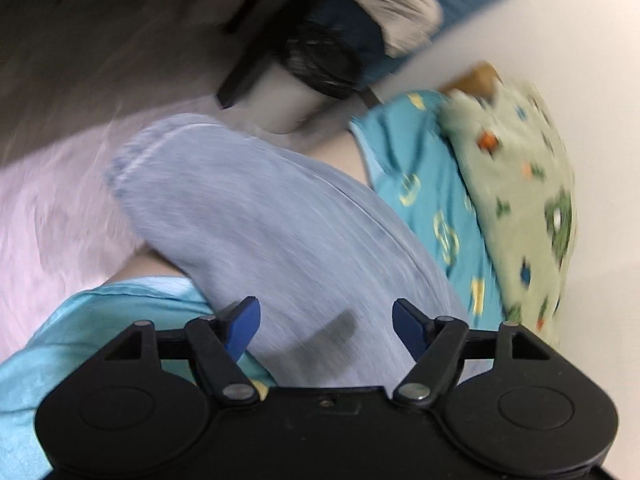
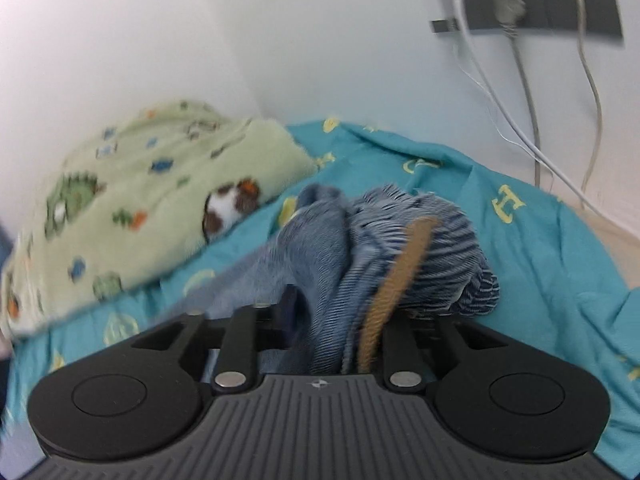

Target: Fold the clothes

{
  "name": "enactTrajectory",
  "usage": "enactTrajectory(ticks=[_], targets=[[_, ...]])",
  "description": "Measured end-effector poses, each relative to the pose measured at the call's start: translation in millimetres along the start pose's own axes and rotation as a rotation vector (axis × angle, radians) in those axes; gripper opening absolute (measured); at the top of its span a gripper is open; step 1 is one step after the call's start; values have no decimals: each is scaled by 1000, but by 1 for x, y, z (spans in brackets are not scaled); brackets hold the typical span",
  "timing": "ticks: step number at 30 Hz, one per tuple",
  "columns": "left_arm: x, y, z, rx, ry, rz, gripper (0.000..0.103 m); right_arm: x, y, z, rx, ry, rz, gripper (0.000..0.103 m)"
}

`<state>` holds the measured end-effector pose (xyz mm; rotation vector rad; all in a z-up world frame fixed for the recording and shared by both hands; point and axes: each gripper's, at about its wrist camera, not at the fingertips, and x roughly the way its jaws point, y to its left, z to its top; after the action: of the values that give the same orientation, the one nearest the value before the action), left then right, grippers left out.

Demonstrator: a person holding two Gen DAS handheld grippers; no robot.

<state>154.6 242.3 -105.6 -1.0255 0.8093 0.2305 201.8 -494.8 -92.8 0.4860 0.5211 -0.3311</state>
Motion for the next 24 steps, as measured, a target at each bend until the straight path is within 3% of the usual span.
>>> enactTrajectory(ticks=[2,4,7,10,17,20,24], targets=[[-3,16,10,-83,-1,-11,71,-8,7,-7,-35,32,2,63],[-4,28,20,-141,-4,-7,72,-18,15,-11,-44,50,-43,73],[-1,44,30,-206,4,10,72,-36,23,-17,-7,78,-114,73],[4,59,36,-259,3,22,73,-55,39,-25,-4,81,-118,74],[34,90,44,-411,1,-59,75,-84,98,-47,-104,54,48,77],[40,97,47,-435,-37,-79,77,-82,116,-63,-131,87,108,77],[53,104,52,-433,-58,-88,78,-63,129,-82,-186,159,124,77]])
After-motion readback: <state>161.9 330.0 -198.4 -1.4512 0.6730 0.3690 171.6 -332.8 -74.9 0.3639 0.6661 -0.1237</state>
